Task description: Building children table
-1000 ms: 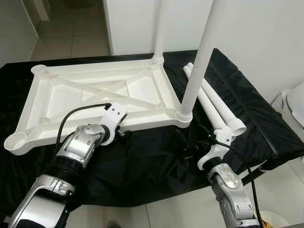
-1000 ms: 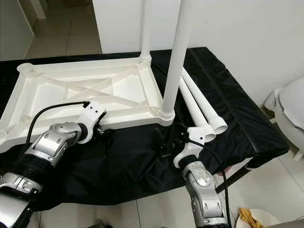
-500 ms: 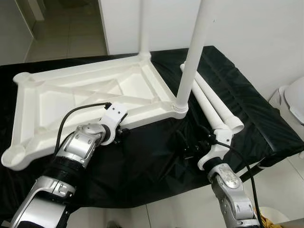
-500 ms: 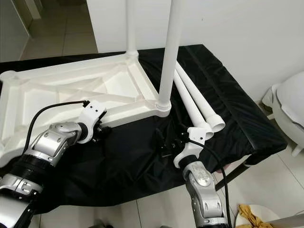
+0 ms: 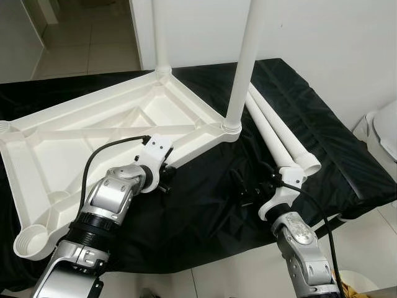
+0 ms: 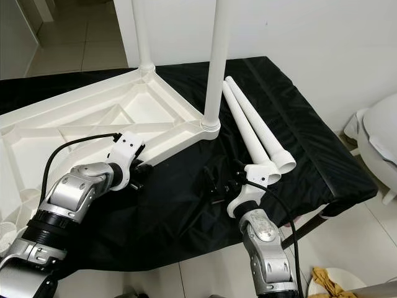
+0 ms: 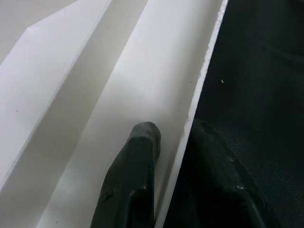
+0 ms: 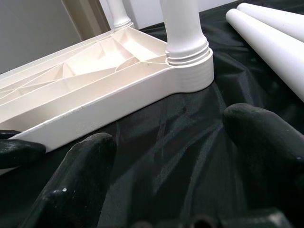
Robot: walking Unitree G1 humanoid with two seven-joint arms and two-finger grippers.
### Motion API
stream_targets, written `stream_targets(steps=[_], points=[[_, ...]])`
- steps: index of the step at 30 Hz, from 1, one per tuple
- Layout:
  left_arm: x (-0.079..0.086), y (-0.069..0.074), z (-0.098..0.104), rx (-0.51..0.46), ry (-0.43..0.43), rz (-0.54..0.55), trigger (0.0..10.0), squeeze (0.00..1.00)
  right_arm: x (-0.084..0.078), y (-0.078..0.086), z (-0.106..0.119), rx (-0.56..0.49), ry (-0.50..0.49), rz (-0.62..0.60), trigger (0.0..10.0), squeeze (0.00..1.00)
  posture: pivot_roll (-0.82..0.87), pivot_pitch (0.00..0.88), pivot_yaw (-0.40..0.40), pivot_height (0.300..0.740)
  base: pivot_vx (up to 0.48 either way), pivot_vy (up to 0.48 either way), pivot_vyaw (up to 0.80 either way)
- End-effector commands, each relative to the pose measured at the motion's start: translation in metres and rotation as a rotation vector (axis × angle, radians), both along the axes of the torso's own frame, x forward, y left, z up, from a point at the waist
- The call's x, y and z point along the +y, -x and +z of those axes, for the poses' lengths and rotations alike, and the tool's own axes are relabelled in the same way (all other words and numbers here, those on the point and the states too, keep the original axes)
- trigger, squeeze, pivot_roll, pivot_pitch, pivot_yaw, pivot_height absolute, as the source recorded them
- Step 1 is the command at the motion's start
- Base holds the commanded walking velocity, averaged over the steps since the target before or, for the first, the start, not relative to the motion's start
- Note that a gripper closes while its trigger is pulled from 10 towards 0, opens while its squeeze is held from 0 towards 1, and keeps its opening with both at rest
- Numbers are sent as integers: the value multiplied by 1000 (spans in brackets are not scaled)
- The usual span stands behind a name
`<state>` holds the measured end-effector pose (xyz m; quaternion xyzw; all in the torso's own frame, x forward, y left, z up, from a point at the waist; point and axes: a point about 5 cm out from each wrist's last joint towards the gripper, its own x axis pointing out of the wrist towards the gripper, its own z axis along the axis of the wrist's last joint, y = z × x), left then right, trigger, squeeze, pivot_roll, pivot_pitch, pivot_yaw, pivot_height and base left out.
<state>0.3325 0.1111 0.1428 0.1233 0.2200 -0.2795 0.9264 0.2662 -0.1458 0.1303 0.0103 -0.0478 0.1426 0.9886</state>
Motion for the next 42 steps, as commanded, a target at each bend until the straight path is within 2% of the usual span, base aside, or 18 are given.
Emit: stream_targets(steps=[1, 2, 7, 8, 11, 16, 17, 18, 20, 23, 26, 28, 36, 38, 40, 42], points=[[6, -3, -3, -58, -50, 165, 0, 0, -3, -2, -4, 27, 8, -24, 10000, 0, -76, 64, 10, 740, 0, 0, 0], [0, -4, -1, -84, -48, 136, 10000, 0, -5, -3, -4, 30, 14, -60, 10000, 0, -78, 65, 10, 740, 0, 0, 0], [-6, -2, 8, -126, -1, 100, 10000, 0, -12, -5, -5, 42, 41, -150, 10000, 0, -80, 67, 12, 740, 0, 0, 0], [-8, -2, 11, -131, 35, 96, 10000, 1000, -13, -6, -6, 49, 43, -162, 10000, 0, -81, 67, 13, 740, 0, 0, 0], [-11, 3, 21, -168, 92, 39, 10000, 1000, -13, -6, -1, 15, 19, -125, 10000, 0, -81, 67, 13, 740, 0, 0, 0], [-16, 7, 36, -244, 128, -32, 10000, 1000, -14, -6, 3, -4, 3, -123, 10000, 0, -79, 66, 12, 740, 0, 0, 0], [-17, 9, 44, -267, 168, -58, 10000, 0, -14, -7, 4, -11, 7, -126, 10000, 0, -77, 66, 9, 740, 0, 0, 0], [-17, 9, 44, -267, 168, -58, 10000, 0, -14, -7, 4, -11, 7, -126, 10000, 0, -77, 66, 9, 740, 0, 0, 0], [-17, 11, 56, -293, 223, -79, 10000, 0, -16, -11, 10, -40, 13, -137, 10000, 0, -74, 65, 7, 740, 0, 0, 0], [-10, 7, 60, -307, 194, -50, 10000, 0, -20, -15, 15, -56, 3, -156, 10000, 0, -69, 62, 1, 740, 0, 0, 0], [3, 1, 53, -281, 113, 6, 10000, 0, -24, -19, 20, -60, -13, -163, 10000, 0, -68, 61, -1, 740, 0, 0, 0], [11, -2, 44, -258, 30, 35, 10000, 0, -25, -19, 22, -63, -12, -158, 10000, 0, -67, 61, -3, 740, 0, 0, 0], [22, -5, 26, -226, -91, 74, 10000, 0, -21, -15, 27, -84, -39, -111, 10000, 0, -74, 62, -3, 740, 0, 0, 0], [20, -5, 28, -241, -78, 67, 10000, 0, -35, -16, 33, -101, -18, -245, 10000, 0, -83, 62, 3, 740, 0, 0, 0], [20, -5, 28, -241, -78, 67, 10000, 0, -35, -16, 33, -101, -18, -245, 10000, 0, -83, 62, 3, 740, 0, 0, 0], [17, -5, 31, -245, -61, 60, 10000, 0, -48, -18, 34, -91, -12, -354, 10000, 0, -90, 63, 9, 740, 0, 0, 0]])
